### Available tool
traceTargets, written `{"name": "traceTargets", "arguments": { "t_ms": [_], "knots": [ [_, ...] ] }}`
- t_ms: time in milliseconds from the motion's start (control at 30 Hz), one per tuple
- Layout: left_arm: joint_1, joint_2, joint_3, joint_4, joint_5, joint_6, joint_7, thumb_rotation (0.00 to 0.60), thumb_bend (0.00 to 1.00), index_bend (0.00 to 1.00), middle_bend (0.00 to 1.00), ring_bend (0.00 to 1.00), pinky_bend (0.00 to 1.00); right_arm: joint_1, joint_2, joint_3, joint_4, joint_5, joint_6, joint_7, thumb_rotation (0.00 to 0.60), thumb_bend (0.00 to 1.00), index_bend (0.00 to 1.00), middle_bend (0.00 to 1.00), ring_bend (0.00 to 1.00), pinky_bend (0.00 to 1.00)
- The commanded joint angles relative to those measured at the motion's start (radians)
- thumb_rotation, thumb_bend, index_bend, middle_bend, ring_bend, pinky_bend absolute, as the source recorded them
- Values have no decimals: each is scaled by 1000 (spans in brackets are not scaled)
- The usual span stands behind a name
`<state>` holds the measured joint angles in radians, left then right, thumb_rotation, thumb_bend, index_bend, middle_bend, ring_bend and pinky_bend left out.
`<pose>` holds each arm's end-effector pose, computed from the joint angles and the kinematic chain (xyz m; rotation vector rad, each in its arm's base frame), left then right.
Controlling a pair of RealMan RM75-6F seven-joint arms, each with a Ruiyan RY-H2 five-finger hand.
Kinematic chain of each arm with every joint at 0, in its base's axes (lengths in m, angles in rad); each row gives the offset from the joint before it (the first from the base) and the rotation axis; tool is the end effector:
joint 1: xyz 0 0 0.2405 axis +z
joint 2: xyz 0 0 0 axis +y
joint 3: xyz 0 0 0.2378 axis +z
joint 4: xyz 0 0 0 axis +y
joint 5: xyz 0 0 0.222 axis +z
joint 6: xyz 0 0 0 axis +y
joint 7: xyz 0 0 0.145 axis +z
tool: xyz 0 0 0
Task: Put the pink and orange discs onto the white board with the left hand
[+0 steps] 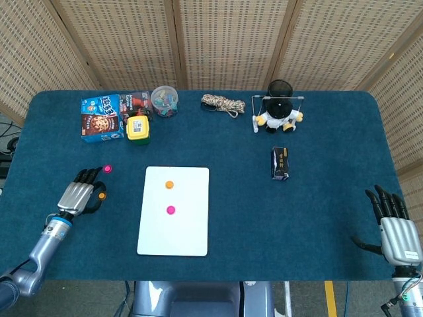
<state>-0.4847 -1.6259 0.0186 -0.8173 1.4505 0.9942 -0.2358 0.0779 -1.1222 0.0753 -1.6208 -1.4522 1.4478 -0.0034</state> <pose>-0.3367 0.3093 0.0040 -1.7474 -0.9991 -0.6882 -0.3046 -0.1848 0.1396 1.3430 -0.9449 0.8819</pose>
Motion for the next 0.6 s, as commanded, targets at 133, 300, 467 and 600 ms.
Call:
{"name": "traceTargets", "arguments": {
  "t_ms": [133, 300, 467, 600],
  "knots": [
    [2, 11, -6, -17, 2, 7, 2, 600, 361, 579, 0, 0, 0, 0, 1, 0, 0, 0, -2, 3, 600, 1, 0, 0, 0, 0],
    [4, 11, -11, -20, -5, -1, 15, 600, 361, 599, 0, 0, 0, 0, 2, -1, 0, -1, -2, 5, 600, 1, 0, 0, 0, 0],
    [1, 13, -19, -28, -6, 3, 9, 600, 361, 599, 0, 0, 0, 0, 2, -1, 1, -2, -1, 7, 600, 1, 0, 0, 0, 0],
    [-15, 32, -41, -73, 2, 28, -7, 600, 359, 599, 0, 0, 0, 1, 2, -1, 0, -1, -3, 5, 600, 2, 0, 0, 0, 0]
  ]
}}
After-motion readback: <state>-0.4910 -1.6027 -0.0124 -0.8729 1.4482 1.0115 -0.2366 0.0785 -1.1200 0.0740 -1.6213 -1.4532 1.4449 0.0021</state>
